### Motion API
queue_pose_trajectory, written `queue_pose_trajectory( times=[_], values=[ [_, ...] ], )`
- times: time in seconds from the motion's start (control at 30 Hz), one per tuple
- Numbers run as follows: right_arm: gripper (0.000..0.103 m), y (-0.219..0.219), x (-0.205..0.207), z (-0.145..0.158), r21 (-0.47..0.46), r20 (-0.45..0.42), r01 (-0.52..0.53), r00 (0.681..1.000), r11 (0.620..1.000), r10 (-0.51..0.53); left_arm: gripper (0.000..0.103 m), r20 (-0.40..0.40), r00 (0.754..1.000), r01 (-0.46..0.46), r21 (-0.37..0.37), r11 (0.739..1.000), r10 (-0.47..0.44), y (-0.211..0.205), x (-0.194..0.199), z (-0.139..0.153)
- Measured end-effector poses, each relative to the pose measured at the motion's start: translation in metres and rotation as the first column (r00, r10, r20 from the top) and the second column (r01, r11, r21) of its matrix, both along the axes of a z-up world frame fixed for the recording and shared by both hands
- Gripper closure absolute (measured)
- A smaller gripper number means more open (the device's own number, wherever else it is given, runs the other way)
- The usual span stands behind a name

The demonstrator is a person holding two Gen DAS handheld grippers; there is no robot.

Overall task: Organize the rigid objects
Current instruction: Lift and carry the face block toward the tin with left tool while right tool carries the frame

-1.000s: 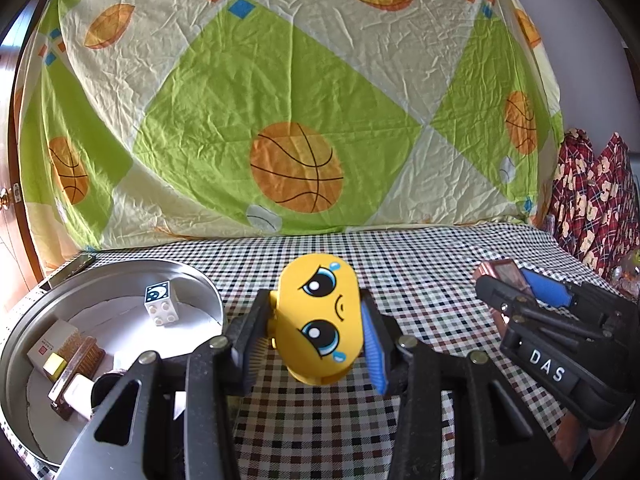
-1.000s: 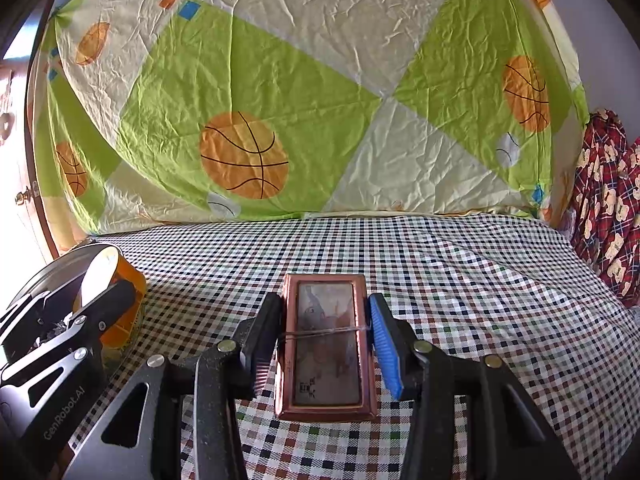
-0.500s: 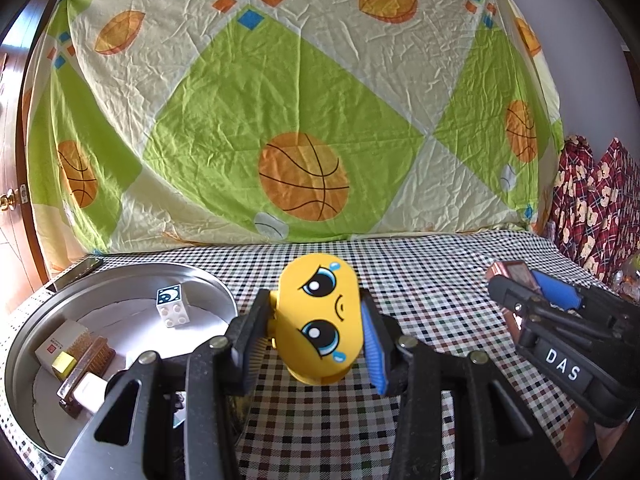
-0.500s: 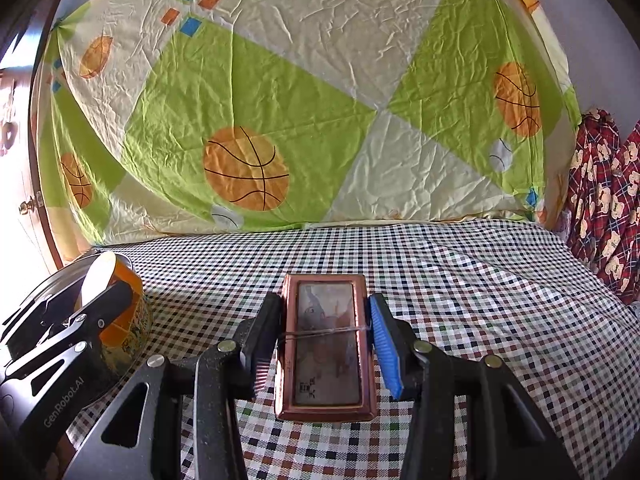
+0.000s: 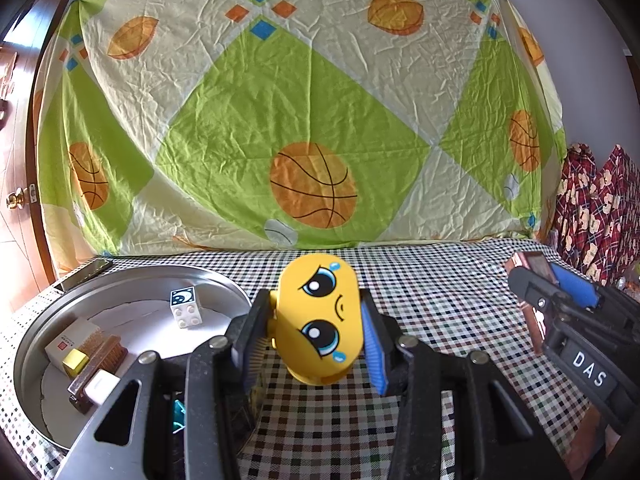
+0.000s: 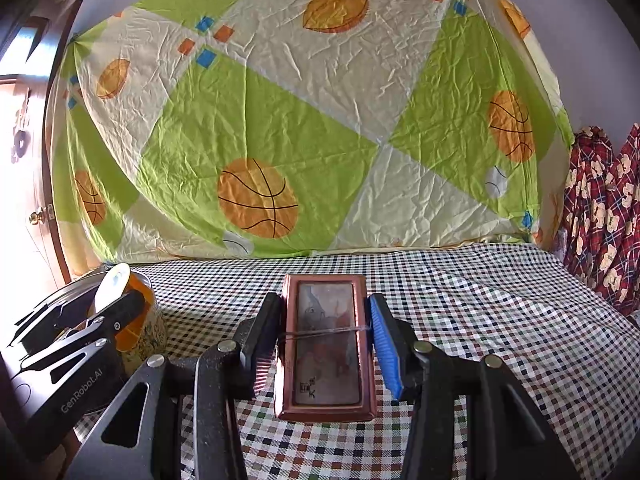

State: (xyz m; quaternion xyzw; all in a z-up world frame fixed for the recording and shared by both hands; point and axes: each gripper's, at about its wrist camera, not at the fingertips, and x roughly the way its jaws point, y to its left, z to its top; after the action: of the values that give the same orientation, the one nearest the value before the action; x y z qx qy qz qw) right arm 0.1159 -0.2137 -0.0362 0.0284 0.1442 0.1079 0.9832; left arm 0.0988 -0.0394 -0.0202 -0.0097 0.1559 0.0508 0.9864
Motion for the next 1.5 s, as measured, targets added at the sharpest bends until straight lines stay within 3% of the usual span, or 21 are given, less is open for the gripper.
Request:
queue_pose_trajectory(
  times=[1.5],
  values=[
    [0.056, 0.011, -0.005, 0.002, 0.052, -0.003, -0.077, 0.997, 0.996, 0.077, 0.061, 0.054, 0.996, -0.070, -0.016, 0.997, 0.071, 0.035, -0.032, 0.003]
  ],
)
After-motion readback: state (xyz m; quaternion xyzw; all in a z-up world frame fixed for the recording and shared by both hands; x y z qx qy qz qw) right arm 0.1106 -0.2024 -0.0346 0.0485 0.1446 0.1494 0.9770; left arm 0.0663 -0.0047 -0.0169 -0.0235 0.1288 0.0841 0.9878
